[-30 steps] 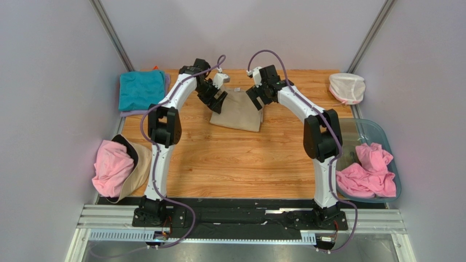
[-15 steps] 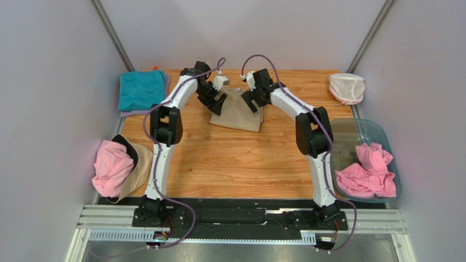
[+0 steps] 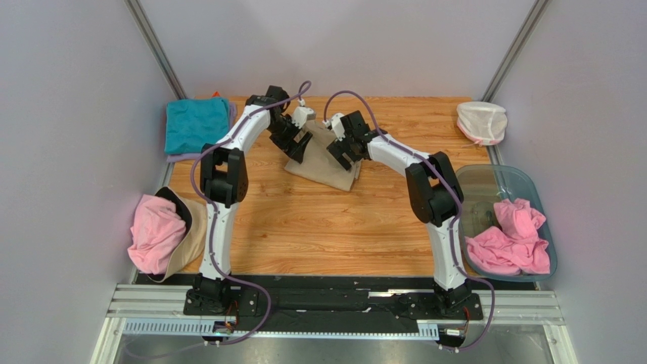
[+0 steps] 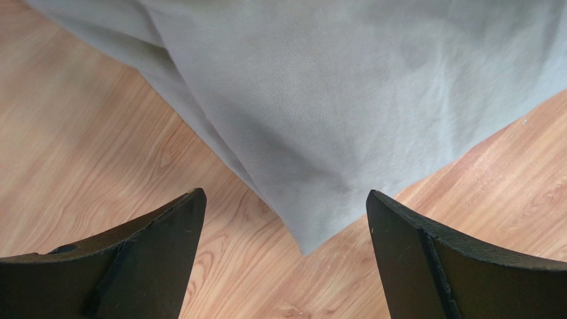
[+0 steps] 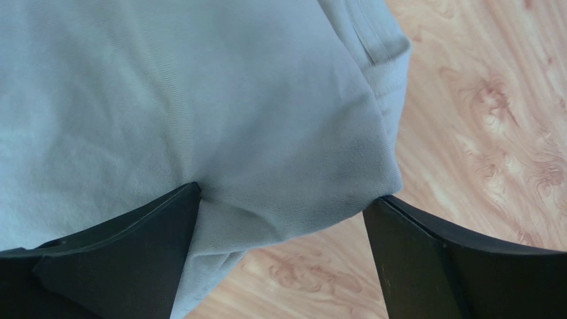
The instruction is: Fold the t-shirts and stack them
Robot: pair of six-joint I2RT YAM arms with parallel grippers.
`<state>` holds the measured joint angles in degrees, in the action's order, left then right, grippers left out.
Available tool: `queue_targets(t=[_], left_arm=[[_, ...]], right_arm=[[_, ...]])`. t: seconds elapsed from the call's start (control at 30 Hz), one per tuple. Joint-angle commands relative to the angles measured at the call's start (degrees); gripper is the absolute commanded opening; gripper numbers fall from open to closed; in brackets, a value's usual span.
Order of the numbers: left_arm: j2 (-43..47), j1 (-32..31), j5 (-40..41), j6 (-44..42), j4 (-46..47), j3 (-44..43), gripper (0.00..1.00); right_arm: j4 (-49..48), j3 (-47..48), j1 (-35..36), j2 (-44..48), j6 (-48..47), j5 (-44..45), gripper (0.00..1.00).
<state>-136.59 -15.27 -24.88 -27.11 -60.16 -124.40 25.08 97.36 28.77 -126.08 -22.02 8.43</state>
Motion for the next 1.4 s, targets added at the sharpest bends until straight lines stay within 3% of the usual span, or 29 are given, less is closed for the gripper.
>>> queue_targets(t=[0.0, 0.37, 1.03, 1.37], left_arm=[[4.5, 0.1, -1.0, 0.0, 1.1, -0.5, 0.99], [-6.9, 1.1, -5.3, -1.9, -7.2, -17.4, 0.99], [-10.3, 0.7, -10.6, -2.3, -9.4, -15.9, 0.99], [-11.1, -2.6, -6.8, -2.7, -9.8, -14.8, 0.99]], right_arm=[[1.2, -6.6, 2.8, 3.5, -1.2, -0.6, 0.99], [2.2, -11.3, 4.2, 6.7, -0.7, 1.2, 0.99], [0.5, -22.3, 5.1, 12.7, -2.4, 3.6, 0.99], [0.0, -23.2, 7.3, 13.2, -2.5, 3.9, 0.99]])
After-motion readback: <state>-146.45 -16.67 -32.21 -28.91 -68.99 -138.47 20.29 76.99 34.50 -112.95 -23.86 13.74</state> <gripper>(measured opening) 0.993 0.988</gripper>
